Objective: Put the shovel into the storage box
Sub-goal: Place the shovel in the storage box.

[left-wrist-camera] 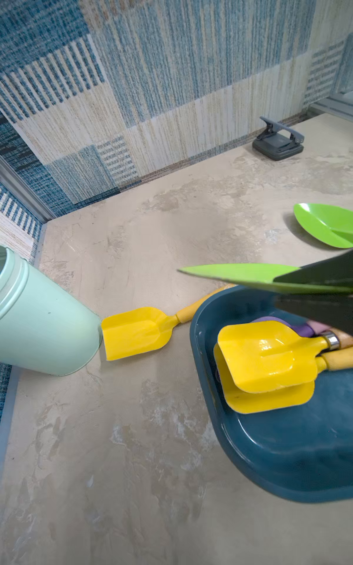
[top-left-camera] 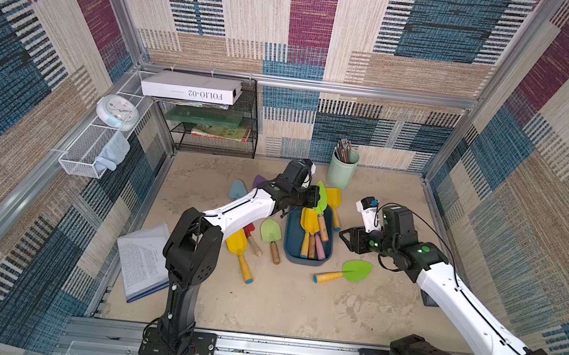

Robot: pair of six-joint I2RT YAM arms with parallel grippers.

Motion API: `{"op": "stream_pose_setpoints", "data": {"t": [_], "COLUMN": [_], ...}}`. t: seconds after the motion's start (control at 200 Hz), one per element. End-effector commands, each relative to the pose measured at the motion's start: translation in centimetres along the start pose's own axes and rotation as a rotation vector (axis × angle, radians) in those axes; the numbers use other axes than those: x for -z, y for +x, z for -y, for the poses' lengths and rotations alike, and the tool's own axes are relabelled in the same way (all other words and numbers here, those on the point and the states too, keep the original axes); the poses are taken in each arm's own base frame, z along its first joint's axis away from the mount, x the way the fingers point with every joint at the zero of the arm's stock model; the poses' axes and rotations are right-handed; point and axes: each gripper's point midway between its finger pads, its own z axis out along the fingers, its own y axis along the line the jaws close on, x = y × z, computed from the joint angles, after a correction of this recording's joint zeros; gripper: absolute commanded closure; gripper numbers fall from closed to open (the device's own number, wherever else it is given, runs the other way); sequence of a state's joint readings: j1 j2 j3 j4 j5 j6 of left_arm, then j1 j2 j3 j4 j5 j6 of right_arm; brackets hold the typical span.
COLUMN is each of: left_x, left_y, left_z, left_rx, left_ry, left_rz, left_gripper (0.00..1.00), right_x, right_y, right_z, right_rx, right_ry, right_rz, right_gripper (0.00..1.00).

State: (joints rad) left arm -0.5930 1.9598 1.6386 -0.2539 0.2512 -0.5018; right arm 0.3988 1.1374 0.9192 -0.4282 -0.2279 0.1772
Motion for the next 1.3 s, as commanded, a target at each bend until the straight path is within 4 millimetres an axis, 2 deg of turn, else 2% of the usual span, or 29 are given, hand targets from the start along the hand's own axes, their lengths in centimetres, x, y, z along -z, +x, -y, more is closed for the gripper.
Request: {"op": "stream_pose_setpoints", "data": {"t": [0.0, 0.17, 0.396, 0.937, 1.292], "left_x": [0.5, 0.1, -1.6, -3.8, -5.5], "left_y": [1.2, 2.6, 4.0, 5.3, 6.4], "left_z": [-0.2, -0.5, -1.6, -3.5, -4.0], "left_rx": [-0.083, -0.115, -0.053, 0.037, 0.040], "left_ry": [0.001, 0.005, 0.015, 0.002, 0.010], "left_rz": [-0.090, -0.175, -0.162, -0.108, -0.159], "left_gripper": [1.00, 1.00, 1.00, 1.00, 1.00], "right_x": [0.2, 0.3, 0.4, 0.2, -0.2], "right_y": [0.4, 0.6, 0.8, 1.0, 1.1], "right_z": [0.1, 0.2, 0.2, 0.4, 0.5], "right_rx": [0.007, 0.010, 0.010, 0.007, 0.004], "right_ry": [0.009, 0.011, 0.016, 0.020, 0.020], "right_rz": [-0.009, -0.014, -0.020, -0.020, -0.026], "right_gripper": [0.43, 0.43, 0.43, 0.44, 0.44]}}
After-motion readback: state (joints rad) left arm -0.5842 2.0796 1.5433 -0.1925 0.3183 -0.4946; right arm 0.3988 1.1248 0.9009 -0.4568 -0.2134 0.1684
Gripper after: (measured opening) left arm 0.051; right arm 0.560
